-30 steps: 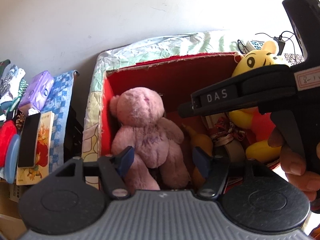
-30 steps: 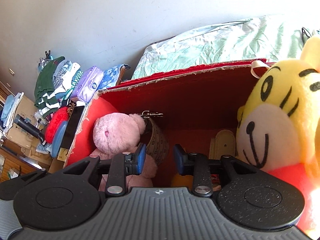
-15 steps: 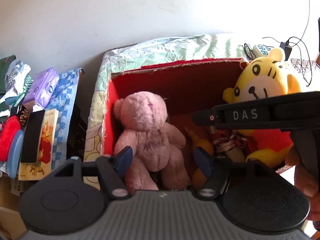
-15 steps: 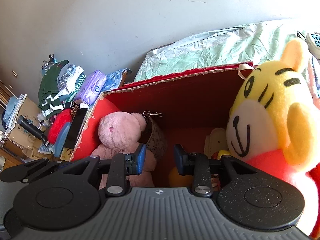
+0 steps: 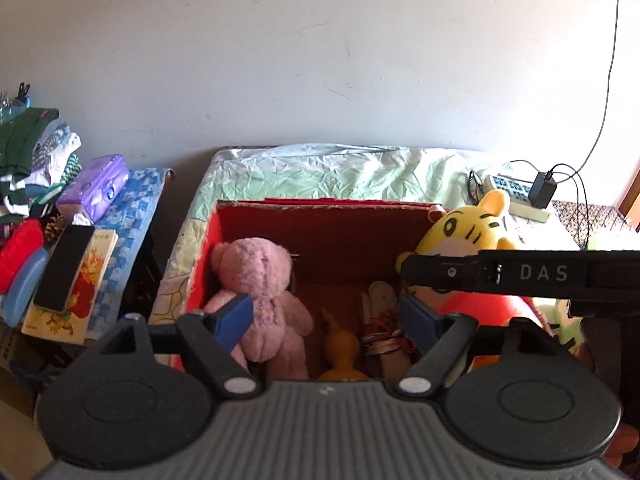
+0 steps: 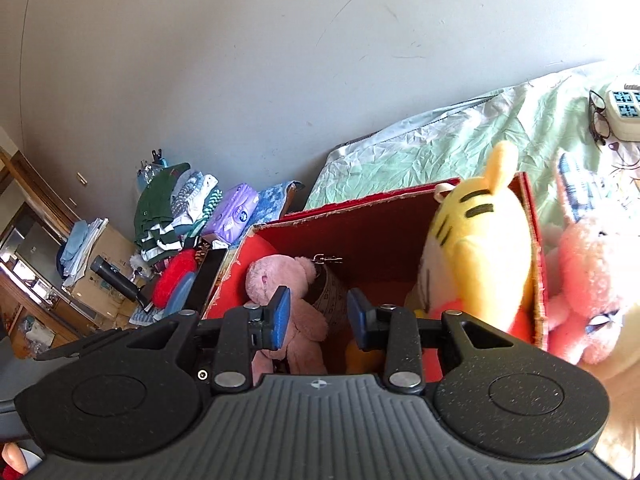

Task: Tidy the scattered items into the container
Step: 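Move the right gripper toward the green-and-cream bean plush on the bed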

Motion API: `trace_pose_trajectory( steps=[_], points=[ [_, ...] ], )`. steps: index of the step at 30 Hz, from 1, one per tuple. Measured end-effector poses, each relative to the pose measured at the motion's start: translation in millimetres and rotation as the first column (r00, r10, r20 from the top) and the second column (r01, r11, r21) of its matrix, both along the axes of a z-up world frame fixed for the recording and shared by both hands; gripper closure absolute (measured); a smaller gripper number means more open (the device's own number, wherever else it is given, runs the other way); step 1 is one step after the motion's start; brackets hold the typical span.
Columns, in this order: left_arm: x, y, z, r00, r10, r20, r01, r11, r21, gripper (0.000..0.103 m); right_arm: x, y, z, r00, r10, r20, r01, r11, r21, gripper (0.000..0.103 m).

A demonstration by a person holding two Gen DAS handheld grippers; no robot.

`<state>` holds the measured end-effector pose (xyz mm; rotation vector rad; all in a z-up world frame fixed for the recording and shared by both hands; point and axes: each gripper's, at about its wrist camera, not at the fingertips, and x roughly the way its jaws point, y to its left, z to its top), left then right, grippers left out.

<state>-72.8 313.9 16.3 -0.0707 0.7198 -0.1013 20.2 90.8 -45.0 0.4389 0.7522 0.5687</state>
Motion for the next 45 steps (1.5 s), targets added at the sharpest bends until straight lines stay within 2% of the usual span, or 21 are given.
trace_pose_trajectory(
  steps=[2, 5, 6, 9, 12, 17, 21, 25, 28, 33, 37, 40, 41, 45],
  points=[
    [-8, -16, 6, 1.000, -0.017, 0.021, 0.018, 1.000, -0.021, 0.021, -7, -25, 5, 1.000, -0.017, 0.020, 0.017, 1.000, 0.015, 0.068],
    [-20, -47, 14, 0.995, -0.080, 0.066, 0.083, 0.996, -0.046, 0.021, -21, -66, 14, 0.996, -0.058, 0.069, 0.057, 0.998, 0.014, 0.058],
    [-24, -61, 17, 0.991, -0.109, 0.078, 0.114, 0.991, -0.071, 0.021, -26, -80, 16, 0.993, -0.081, 0.085, 0.081, 0.997, 0.006, 0.054],
    [-32, -102, 18, 0.973, -0.206, 0.103, 0.218, 0.967, -0.130, 0.018, -36, -126, 15, 0.983, -0.157, 0.100, 0.159, 0.987, -0.014, 0.052],
    [-35, -148, 11, 0.954, -0.277, 0.112, 0.291, 0.946, -0.144, 0.015, -40, -169, 8, 0.972, -0.223, 0.073, 0.226, 0.973, -0.039, 0.052],
    [-26, -215, -17, 0.926, -0.375, 0.045, 0.376, 0.905, -0.196, 0.010, -43, -235, -17, 0.942, -0.334, -0.027, 0.332, 0.941, -0.064, 0.052],
    [-12, -252, -49, 0.907, -0.418, -0.047, 0.399, 0.891, -0.218, 0.009, -46, -274, -42, 0.914, -0.393, -0.105, 0.385, 0.919, -0.083, 0.051],
    [4, -274, -83, 0.885, -0.442, -0.147, 0.401, 0.883, -0.243, 0.008, -41, -294, -63, 0.897, -0.406, -0.174, 0.395, 0.914, -0.096, 0.050],
    [14, -283, -100, 0.881, -0.430, -0.197, 0.385, 0.893, -0.233, 0.008, -36, -303, -71, 0.901, -0.384, -0.202, 0.379, 0.923, -0.067, 0.049],
    [33, -295, -108, 0.885, -0.421, -0.198, 0.383, 0.901, -0.204, 0.008, -13, -303, -71, 0.920, -0.324, -0.221, 0.326, 0.945, -0.025, 0.044],
    [46, -306, -112, 0.893, -0.405, -0.196, 0.375, 0.911, -0.174, 0.010, 8, -291, -76, 0.936, -0.278, -0.218, 0.271, 0.961, -0.063, 0.042],
    [47, -317, -115, 0.875, -0.439, -0.204, 0.407, 0.895, -0.181, 0.018, 15, -290, -85, 0.936, -0.254, -0.245, 0.242, 0.967, -0.081, 0.046],
    [45, -319, -115, 0.869, -0.453, -0.197, 0.421, 0.888, -0.183, 0.018, 16, -292, -88, 0.936, -0.248, -0.252, 0.233, 0.969, -0.085, 0.049],
    [33, -335, -110, 0.844, -0.511, -0.162, 0.488, 0.857, -0.163, 0.016, 15, -307, -94, 0.933, -0.252, -0.256, 0.235, 0.967, -0.094, 0.047]
  ],
)
